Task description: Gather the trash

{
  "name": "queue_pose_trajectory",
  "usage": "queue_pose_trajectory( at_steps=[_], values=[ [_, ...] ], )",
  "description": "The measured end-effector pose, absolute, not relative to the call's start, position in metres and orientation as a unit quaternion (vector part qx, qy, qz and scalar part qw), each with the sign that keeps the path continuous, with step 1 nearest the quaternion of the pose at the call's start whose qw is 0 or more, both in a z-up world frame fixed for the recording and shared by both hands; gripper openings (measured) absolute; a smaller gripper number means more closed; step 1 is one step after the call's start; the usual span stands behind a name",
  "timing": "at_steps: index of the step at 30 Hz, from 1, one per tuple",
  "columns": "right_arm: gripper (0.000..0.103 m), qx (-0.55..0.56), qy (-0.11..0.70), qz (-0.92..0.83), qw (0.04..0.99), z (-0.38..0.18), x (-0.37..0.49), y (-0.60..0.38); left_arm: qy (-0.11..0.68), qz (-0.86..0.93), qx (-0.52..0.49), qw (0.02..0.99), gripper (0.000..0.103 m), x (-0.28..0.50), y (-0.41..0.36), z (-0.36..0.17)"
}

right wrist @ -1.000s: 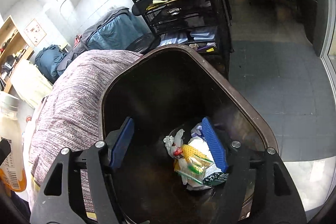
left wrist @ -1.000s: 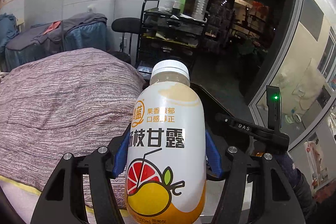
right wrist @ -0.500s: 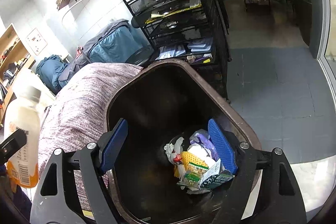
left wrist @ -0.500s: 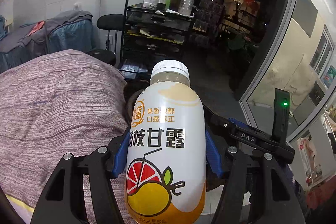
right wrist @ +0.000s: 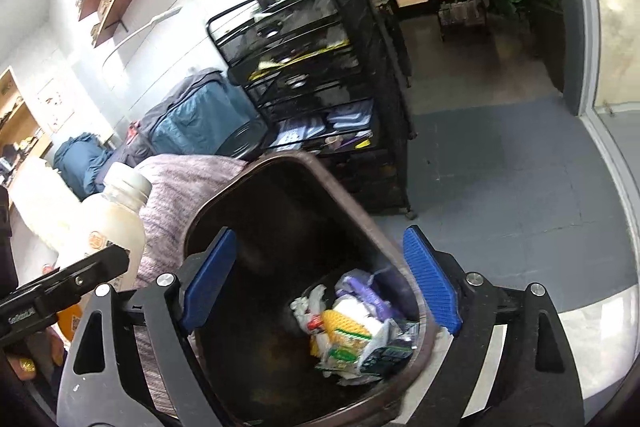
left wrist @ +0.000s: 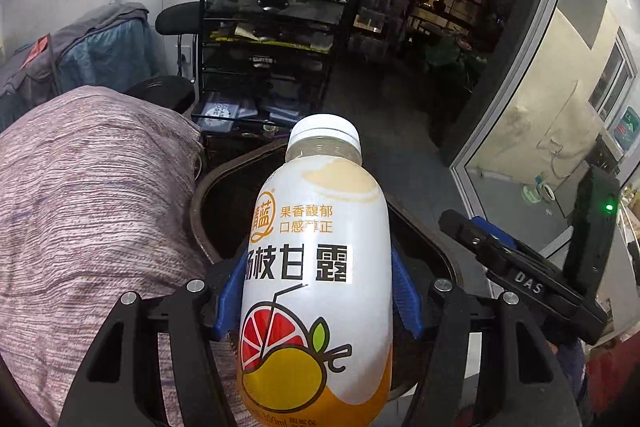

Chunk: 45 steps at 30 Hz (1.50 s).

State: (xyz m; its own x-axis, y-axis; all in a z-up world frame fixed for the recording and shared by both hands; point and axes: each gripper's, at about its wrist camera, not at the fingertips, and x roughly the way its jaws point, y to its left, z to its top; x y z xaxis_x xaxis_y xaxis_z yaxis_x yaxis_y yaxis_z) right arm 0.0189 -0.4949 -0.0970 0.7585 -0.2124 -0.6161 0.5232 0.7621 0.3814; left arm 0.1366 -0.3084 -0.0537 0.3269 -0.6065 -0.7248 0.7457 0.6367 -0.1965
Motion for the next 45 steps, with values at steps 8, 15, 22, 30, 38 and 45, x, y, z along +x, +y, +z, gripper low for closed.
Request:
queue_pose_trajectory(
  at_steps=[8,15,22,30,38,45],
  values=[
    [0.086,0.277,0.276,-0.227,0.892,-0.098,0.009,-0.507,0.417,-0.407,0.101,0.806,0.061,0.138,-0.327,-0.070],
    [0.086,0.279,0.274,-0.237,0.889,-0.099,0.004,-0.514,0.422,-0.399,0.119,0.805,0.061,0.140,-0.338,-0.078],
    [0.086,0.280,0.275,-0.240,0.888,-0.100,0.002,-0.515,0.402,-0.398,0.118,0.816,0.091,0.140,-0.336,-0.075],
    [0.086,0.273,0.271,-0.237,0.892,-0.095,0.003,-0.511,0.348,-0.400,0.116,0.840,0.097,0.125,-0.316,-0.051],
    [0.089,0.255,0.266,-0.218,0.904,-0.083,0.010,-0.490,0.314,-0.391,0.074,0.862,0.097,0.108,-0.266,-0.024],
    [0.096,0.189,0.239,-0.187,0.934,-0.058,0.016,-0.445,0.271,-0.355,0.064,0.892,0.097,0.093,-0.219,-0.007]
  ],
)
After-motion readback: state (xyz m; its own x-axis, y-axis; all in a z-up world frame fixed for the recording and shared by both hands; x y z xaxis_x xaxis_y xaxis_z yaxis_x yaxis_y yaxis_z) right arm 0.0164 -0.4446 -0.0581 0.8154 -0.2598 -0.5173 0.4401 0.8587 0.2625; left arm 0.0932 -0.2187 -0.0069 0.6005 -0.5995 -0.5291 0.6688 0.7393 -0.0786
